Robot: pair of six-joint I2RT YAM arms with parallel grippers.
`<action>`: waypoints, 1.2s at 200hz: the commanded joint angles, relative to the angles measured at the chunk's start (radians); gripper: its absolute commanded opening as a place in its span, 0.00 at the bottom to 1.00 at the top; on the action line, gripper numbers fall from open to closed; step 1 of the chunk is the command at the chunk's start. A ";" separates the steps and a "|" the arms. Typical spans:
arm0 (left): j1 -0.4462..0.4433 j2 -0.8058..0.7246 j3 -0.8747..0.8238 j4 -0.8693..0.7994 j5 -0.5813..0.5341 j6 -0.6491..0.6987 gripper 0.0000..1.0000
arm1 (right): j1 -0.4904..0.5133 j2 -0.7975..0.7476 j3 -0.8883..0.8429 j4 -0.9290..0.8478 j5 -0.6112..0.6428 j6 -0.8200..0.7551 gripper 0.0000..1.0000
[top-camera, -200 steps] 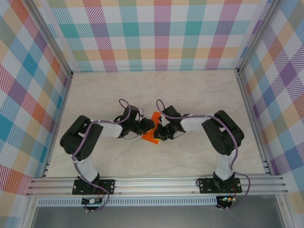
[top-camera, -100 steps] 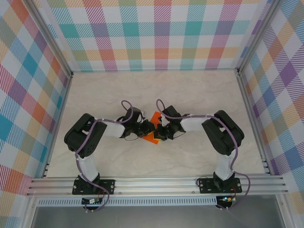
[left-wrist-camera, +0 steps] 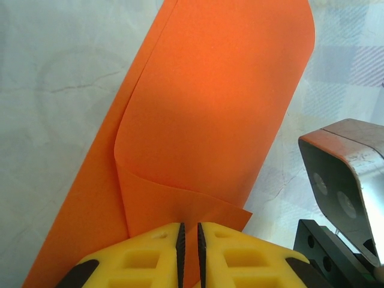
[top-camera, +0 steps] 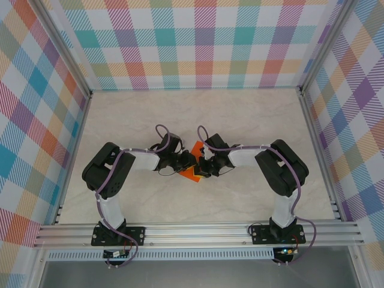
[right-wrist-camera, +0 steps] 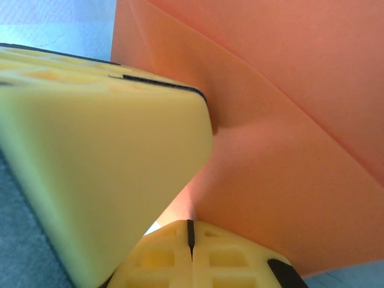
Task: Fold a paper plane with a square sheet of paper (pick it up from the middle)
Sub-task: Fold the triangle a second time at the center of the table.
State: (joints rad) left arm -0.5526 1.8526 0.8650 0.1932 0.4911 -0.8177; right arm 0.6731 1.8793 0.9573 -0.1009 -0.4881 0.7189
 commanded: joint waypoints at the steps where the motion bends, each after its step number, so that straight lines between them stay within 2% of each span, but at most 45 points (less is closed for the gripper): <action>1: 0.048 0.045 0.026 -0.038 -0.158 0.043 0.17 | 0.010 0.052 -0.054 -0.128 0.079 -0.025 0.00; 170: 0.063 0.100 0.222 -0.262 -0.230 0.114 0.21 | 0.009 0.035 -0.053 -0.138 0.066 -0.049 0.00; 206: 0.077 0.114 0.222 -0.272 -0.258 0.129 0.21 | 0.010 0.053 -0.051 -0.129 0.056 -0.052 0.00; 240: 0.087 0.090 0.233 -0.266 -0.237 0.139 0.23 | 0.008 0.063 -0.048 -0.118 0.049 -0.049 0.00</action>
State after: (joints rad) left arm -0.5133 1.9270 1.0782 -0.0360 0.3569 -0.7139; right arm 0.6739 1.8771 0.9565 -0.1005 -0.4877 0.6918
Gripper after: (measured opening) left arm 0.219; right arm 0.046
